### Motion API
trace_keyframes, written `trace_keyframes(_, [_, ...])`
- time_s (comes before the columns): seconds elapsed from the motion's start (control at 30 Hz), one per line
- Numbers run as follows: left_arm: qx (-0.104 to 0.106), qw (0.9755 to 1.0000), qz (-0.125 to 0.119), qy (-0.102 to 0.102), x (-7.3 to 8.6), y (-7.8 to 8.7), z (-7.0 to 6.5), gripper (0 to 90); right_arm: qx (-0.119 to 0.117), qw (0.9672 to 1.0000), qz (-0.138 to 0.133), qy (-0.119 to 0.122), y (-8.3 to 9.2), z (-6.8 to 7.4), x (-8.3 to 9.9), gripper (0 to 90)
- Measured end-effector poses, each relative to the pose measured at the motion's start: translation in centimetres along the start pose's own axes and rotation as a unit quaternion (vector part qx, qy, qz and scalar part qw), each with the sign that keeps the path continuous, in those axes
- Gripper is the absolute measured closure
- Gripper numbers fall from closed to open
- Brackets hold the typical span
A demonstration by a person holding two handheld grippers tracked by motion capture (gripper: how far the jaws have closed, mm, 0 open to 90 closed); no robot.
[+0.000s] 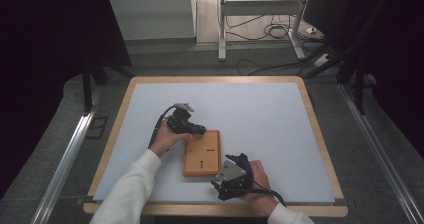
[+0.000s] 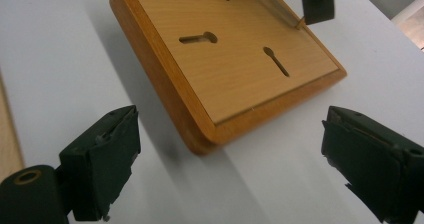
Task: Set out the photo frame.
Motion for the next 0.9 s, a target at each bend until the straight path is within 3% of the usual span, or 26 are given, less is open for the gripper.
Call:
trace_keyframes(0.37, [0.005,1.0,0.005,0.004,-0.1,0.0,0.1,81.6,0.035,0.9979,0.018,0.052,-3.0,0.9,-1.5,10.2])
trace_keyframes(0.6, [0.007,0.9999,0.006,0.008,-0.2,0.0,0.2,81.5,0.059,0.9952,0.024,0.075,-3.4,1.2,-1.9,11.3])
trace_keyframes(0.77, [-0.004,0.9999,0.0,0.013,-0.2,0.0,0.2,83.1,0.095,0.9912,0.016,0.091,-3.1,1.0,-2.1,14.1])
trace_keyframes(0.9, [-0.012,0.9999,-0.001,0.006,-0.3,0.0,0.1,83.6,0.097,0.991,0.01,0.091,-2.7,0.6,-2.3,18.2])
Point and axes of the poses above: each handheld gripper's, and its own axes: y roughly backward along the jaws, x roughly out of its underside, z roughly to its left, the point moved 4 cm from there along -y, roughly forward along the jaws, and after that the axes turned 4 degrees about y, right-handed, at the moved point
